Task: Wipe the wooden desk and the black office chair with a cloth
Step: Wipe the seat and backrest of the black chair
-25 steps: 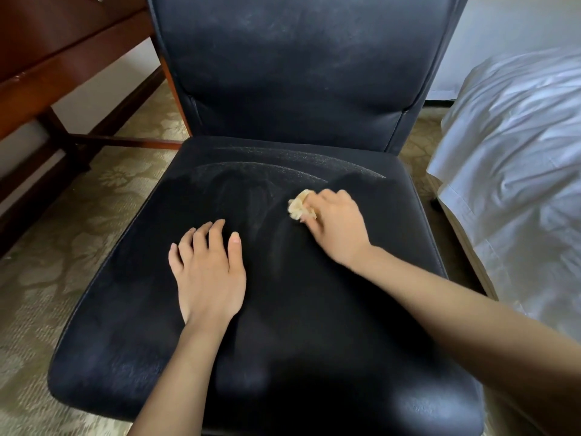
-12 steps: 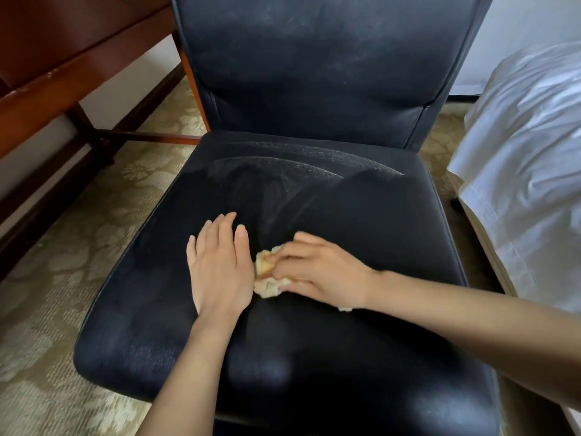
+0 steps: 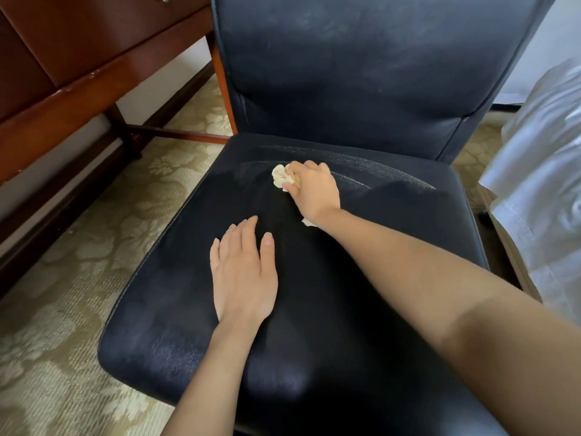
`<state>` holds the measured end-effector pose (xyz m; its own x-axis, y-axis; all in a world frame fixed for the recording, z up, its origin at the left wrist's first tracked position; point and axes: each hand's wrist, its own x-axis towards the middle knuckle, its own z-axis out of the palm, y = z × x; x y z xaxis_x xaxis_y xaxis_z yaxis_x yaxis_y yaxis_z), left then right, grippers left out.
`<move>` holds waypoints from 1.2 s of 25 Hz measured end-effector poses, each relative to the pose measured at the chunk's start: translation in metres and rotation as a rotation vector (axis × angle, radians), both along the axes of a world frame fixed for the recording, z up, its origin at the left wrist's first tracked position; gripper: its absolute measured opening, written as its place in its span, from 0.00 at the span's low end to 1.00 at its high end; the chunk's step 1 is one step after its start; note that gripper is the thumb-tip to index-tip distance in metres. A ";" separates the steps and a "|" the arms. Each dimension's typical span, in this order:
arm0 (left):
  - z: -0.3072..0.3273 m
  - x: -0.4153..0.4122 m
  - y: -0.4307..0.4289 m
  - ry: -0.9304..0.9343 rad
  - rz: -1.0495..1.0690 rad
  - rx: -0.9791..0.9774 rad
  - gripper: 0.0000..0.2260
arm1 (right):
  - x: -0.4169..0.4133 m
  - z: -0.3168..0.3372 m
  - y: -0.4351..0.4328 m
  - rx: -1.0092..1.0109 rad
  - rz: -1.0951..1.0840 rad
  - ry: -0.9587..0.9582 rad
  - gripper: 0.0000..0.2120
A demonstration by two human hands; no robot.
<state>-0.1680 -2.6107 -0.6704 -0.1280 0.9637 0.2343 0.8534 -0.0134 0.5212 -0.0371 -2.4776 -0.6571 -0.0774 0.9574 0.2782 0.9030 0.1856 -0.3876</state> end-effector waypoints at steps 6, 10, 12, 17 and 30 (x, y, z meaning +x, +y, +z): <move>0.003 0.000 0.003 0.080 -0.009 -0.035 0.27 | 0.018 0.000 -0.015 0.002 0.197 0.056 0.09; 0.002 0.000 0.003 0.110 -0.002 -0.039 0.26 | 0.047 0.001 -0.070 0.038 0.391 0.039 0.07; 0.003 0.000 0.003 0.112 -0.007 -0.049 0.26 | 0.056 0.003 -0.094 0.009 0.463 0.040 0.06; 0.010 -0.004 0.001 0.025 -0.057 -0.111 0.24 | 0.080 0.013 -0.147 -0.027 0.681 0.048 0.04; 0.011 0.021 0.054 0.323 -0.196 -0.040 0.23 | 0.111 0.011 -0.061 -0.022 0.405 -0.088 0.06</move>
<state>-0.1468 -2.5568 -0.6599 0.1337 0.9719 0.1938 0.9570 -0.1774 0.2294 0.0737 -2.5385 -0.6465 -0.4714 0.8506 0.2331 0.7889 0.5248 -0.3197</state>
